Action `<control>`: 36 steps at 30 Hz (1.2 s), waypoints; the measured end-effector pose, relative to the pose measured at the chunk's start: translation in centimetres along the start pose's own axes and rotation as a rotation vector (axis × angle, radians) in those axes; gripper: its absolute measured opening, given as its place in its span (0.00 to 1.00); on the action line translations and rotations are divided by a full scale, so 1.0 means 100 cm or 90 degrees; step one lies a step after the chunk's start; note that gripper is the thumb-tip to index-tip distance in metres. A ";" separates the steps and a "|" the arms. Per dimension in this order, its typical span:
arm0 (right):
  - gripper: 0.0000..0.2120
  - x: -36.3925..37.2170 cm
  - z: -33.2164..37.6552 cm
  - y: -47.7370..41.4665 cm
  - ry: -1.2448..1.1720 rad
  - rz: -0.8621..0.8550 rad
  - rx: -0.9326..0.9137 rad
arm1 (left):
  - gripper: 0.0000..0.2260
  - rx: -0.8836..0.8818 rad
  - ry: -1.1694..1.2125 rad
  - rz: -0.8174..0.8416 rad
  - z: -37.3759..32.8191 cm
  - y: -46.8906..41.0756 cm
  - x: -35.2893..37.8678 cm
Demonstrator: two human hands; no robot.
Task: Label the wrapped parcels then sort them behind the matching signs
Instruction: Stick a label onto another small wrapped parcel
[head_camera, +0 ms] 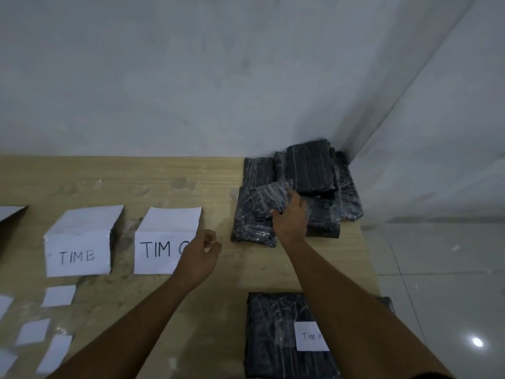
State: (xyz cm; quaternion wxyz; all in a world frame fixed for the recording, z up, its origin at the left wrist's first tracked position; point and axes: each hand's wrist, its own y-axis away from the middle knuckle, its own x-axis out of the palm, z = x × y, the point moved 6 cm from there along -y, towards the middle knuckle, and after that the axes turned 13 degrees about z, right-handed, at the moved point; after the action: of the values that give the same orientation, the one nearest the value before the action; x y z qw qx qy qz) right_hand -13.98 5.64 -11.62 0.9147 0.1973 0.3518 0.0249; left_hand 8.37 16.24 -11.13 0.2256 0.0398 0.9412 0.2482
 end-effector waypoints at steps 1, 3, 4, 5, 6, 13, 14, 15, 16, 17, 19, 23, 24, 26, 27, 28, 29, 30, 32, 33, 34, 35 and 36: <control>0.31 -0.001 0.002 0.002 -0.030 -0.013 -0.003 | 0.10 0.002 0.007 -0.007 0.001 0.002 -0.003; 0.28 -0.002 0.006 0.006 -0.077 -0.017 -0.028 | 0.09 0.006 0.009 -0.020 0.003 0.005 -0.010; 0.25 0.000 0.012 0.011 -0.089 -0.006 -0.050 | 0.09 0.009 0.013 -0.024 0.005 0.009 -0.015; 0.23 0.002 0.014 0.016 -0.101 0.009 -0.070 | 0.09 0.011 0.020 -0.021 0.008 0.010 -0.017; 0.21 0.005 0.018 0.023 -0.115 0.027 -0.090 | 0.09 0.012 0.030 -0.018 0.011 0.012 -0.020; 0.07 0.064 0.042 0.099 -0.226 0.216 -0.137 | 0.09 -0.015 0.204 -0.005 0.054 0.039 -0.061; 0.04 0.078 0.045 0.113 -0.234 0.245 -0.136 | 0.10 -0.019 0.235 -0.003 0.063 0.046 -0.068; 0.03 0.092 0.046 0.125 -0.240 0.269 -0.130 | 0.10 -0.027 0.264 -0.002 0.075 0.051 -0.073; 0.03 0.110 0.049 0.140 -0.244 0.290 -0.115 | 0.11 -0.035 0.286 0.001 0.088 0.058 -0.083; 0.04 0.122 0.046 0.151 -0.245 0.308 -0.096 | 0.10 -0.037 0.298 0.005 0.098 0.063 -0.086; 0.08 0.155 0.044 0.174 -0.237 0.351 -0.053 | 0.10 -0.045 0.281 0.004 0.121 0.077 -0.102; 0.14 0.212 0.039 0.215 -0.177 0.419 0.019 | 0.08 -0.070 0.206 0.007 0.170 0.098 -0.130; 0.15 0.225 0.038 0.223 -0.153 0.428 0.030 | 0.08 -0.076 0.186 0.010 0.183 0.102 -0.137; 0.15 0.244 0.034 0.232 -0.098 0.433 0.045 | 0.08 -0.081 0.136 0.034 0.206 0.107 -0.143; 0.15 0.251 0.032 0.235 -0.064 0.430 0.048 | 0.08 -0.078 0.114 0.050 0.215 0.109 -0.145; 0.15 0.258 0.030 0.237 -0.025 0.426 0.046 | 0.08 -0.076 0.094 0.066 0.223 0.111 -0.148; 0.15 0.266 0.029 0.239 0.010 0.423 0.045 | 0.07 -0.076 0.077 0.084 0.232 0.113 -0.150; 0.15 0.271 0.029 0.242 0.033 0.423 0.044 | 0.06 -0.076 0.060 0.098 0.239 0.114 -0.153; 0.15 0.280 0.026 0.245 0.059 0.423 0.048 | 0.05 -0.076 0.015 0.112 0.250 0.115 -0.158; 0.15 0.283 0.024 0.246 0.071 0.418 0.052 | 0.05 -0.068 -0.018 0.106 0.255 0.116 -0.163; 0.15 0.286 0.024 0.247 0.080 0.409 0.059 | 0.06 -0.051 -0.048 0.092 0.258 0.118 -0.170; 0.14 0.287 0.024 0.248 0.083 0.396 0.065 | 0.08 -0.030 -0.069 0.074 0.261 0.119 -0.176; 0.14 0.290 0.024 0.249 0.083 0.379 0.071 | 0.09 -0.010 -0.080 0.054 0.267 0.122 -0.185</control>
State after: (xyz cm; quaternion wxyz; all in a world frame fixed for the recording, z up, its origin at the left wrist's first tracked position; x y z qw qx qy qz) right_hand 11.71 33.09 -18.92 0.8305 0.3394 0.3372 0.2852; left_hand 36.36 35.45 -18.42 0.2740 0.0934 0.9206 0.2621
